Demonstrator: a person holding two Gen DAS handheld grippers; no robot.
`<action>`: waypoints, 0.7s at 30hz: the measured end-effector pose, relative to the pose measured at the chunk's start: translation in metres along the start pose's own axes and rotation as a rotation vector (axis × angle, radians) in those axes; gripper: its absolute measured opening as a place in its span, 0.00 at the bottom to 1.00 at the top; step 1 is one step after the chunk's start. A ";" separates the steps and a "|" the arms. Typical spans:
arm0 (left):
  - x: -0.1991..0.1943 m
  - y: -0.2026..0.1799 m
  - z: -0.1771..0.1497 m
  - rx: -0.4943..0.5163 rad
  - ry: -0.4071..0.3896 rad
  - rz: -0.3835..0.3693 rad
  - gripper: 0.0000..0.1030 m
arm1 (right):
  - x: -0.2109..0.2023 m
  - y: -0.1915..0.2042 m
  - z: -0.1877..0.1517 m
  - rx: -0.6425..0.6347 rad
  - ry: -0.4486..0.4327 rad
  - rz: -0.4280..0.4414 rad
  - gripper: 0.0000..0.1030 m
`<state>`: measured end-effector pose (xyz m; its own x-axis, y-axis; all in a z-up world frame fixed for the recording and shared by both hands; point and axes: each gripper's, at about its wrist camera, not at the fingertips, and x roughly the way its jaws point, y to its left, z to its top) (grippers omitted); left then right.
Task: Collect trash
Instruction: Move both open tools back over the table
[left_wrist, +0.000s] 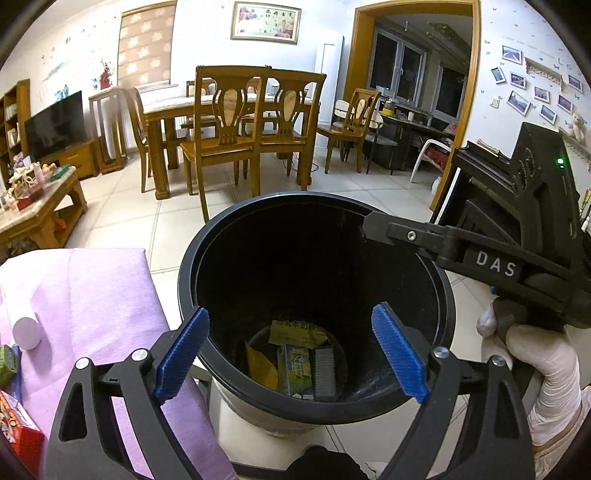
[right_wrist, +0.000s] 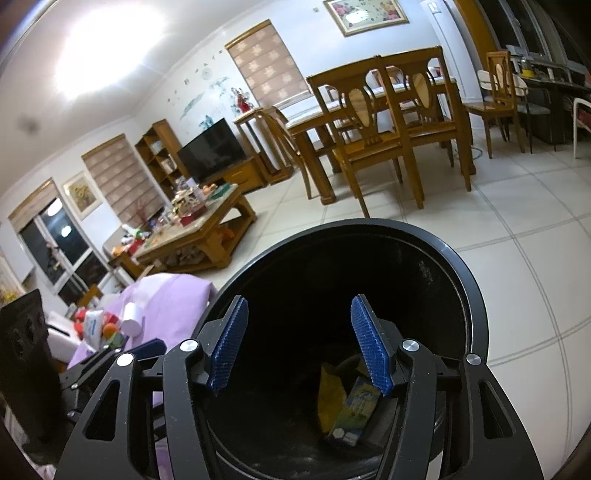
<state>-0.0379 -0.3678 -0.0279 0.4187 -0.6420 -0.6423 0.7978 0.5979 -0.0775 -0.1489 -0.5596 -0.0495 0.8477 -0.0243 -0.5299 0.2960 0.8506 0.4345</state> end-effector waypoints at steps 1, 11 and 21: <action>-0.002 0.000 -0.001 0.003 -0.007 -0.003 0.89 | 0.000 0.001 -0.001 0.001 0.002 0.001 0.65; -0.018 -0.004 -0.003 0.095 -0.061 -0.001 0.95 | 0.007 0.029 -0.007 0.020 -0.003 -0.023 0.96; -0.056 0.034 -0.013 0.078 -0.096 0.056 0.95 | 0.024 0.060 -0.007 -0.004 0.021 0.008 0.96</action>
<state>-0.0397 -0.3048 -0.0041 0.4999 -0.6539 -0.5679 0.8019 0.5972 0.0183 -0.1137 -0.5053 -0.0415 0.8405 -0.0068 -0.5418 0.2876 0.8531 0.4354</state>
